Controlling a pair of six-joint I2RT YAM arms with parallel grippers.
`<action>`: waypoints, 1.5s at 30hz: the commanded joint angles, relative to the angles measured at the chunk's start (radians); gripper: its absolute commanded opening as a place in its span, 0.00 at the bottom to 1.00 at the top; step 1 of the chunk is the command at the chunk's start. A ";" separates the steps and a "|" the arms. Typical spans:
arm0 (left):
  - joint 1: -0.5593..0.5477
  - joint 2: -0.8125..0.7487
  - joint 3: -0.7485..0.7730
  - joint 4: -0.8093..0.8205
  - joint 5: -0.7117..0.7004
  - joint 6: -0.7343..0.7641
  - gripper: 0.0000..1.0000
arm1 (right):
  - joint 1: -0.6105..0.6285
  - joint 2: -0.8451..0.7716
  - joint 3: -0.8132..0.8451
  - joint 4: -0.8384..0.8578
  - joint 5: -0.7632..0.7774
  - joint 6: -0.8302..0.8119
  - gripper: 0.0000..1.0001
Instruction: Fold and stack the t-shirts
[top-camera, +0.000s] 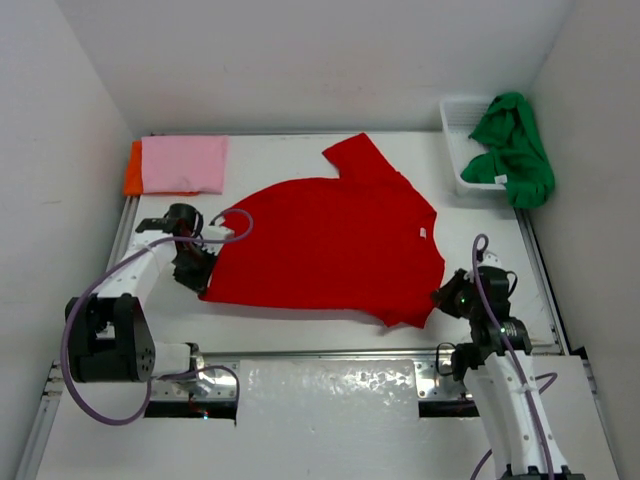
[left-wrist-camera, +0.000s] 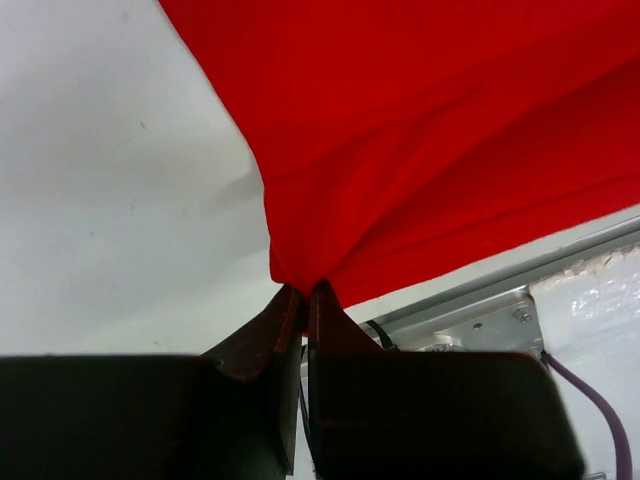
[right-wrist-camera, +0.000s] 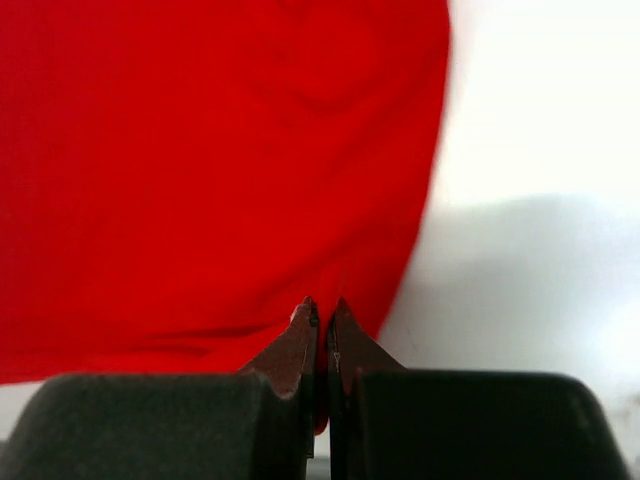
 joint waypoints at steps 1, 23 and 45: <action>0.014 -0.061 -0.018 -0.007 -0.047 0.035 0.00 | 0.003 -0.023 -0.014 -0.079 -0.011 0.013 0.00; 0.011 0.880 1.810 0.325 -0.063 -0.376 0.00 | -0.019 1.769 2.143 -0.083 -0.073 -0.032 0.00; -0.029 0.507 1.249 0.850 0.022 -0.223 0.00 | -0.097 1.327 1.766 0.518 -0.008 -0.120 0.00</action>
